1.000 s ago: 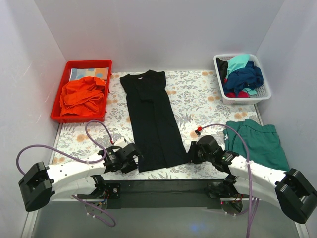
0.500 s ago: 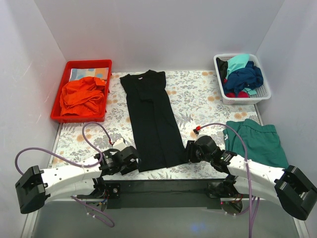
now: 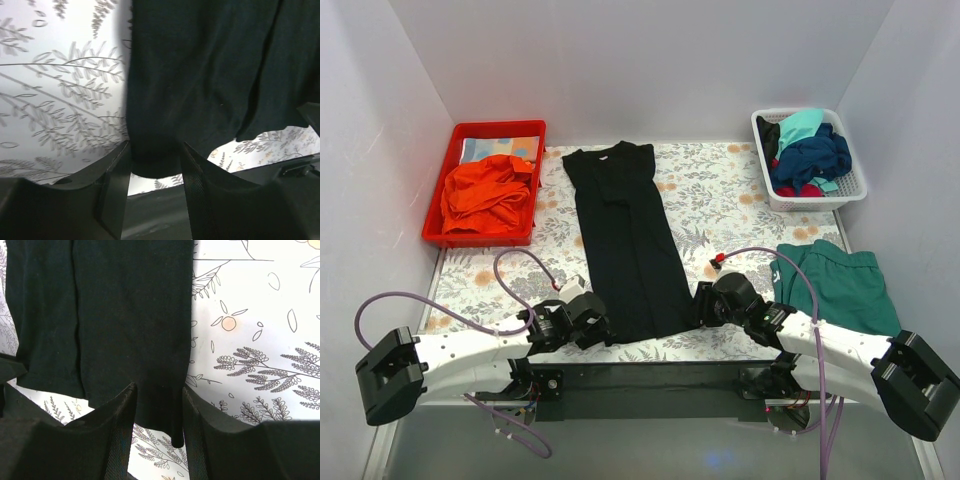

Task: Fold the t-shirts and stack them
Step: Grab the bottom of the folded rectangular tshirt with both arms

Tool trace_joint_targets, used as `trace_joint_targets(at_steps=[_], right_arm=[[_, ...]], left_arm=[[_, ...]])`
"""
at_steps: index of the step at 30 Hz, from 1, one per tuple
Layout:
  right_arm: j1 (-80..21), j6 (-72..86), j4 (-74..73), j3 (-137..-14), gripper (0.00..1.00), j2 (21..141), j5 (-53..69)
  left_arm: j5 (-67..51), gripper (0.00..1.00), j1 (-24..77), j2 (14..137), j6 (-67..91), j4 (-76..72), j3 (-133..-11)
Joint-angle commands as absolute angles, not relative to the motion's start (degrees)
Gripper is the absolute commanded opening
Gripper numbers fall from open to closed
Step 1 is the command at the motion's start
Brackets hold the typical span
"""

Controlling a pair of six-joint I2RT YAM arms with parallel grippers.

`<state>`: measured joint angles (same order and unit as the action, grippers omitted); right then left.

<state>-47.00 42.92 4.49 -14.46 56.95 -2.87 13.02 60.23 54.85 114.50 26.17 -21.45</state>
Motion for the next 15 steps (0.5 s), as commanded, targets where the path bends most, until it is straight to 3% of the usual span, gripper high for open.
trace_joint_targets(at_steps=[1, 3, 5, 7, 8, 10, 15], right_arm=[[-47.2, 42.5, -3.1, -11.8, 0.46, 57.4, -6.2], [-47.1, 42.5, -3.1, -11.5, 0.46, 57.1, -6.2], [-47.2, 42.5, -3.0, -11.4, 0.39, 57.0, -6.2], [-47.2, 42.6, -3.0, -11.3, 0.19, 57.3, -6.0], [-47.3, 42.5, -3.1, -11.3, 0.11, 57.2, -6.1], [-47.3, 42.5, -3.0, -11.3, 0.01, 57.4, -5.6], [-48.2, 42.6, -3.0, -10.9, 0.01, 56.1, -5.3]], left_arm=[[10.1, 0.38, 60.6, 59.2, 131.8, 27.2, -20.6], [9.8, 0.33, 60.5, 59.8, 131.9, 27.2, -20.3], [10.3, 0.23, 60.5, 59.2, 132.3, 27.9, -20.0], [11.1, 0.11, 60.6, 58.1, 133.2, 29.7, -20.5], [11.9, 0.0, 60.5, 57.7, 133.5, 31.4, -20.7], [12.9, 0.0, 60.6, 56.8, 134.6, 34.2, -21.7], [14.3, 0.0, 60.6, 52.7, 136.6, 39.5, -21.8]])
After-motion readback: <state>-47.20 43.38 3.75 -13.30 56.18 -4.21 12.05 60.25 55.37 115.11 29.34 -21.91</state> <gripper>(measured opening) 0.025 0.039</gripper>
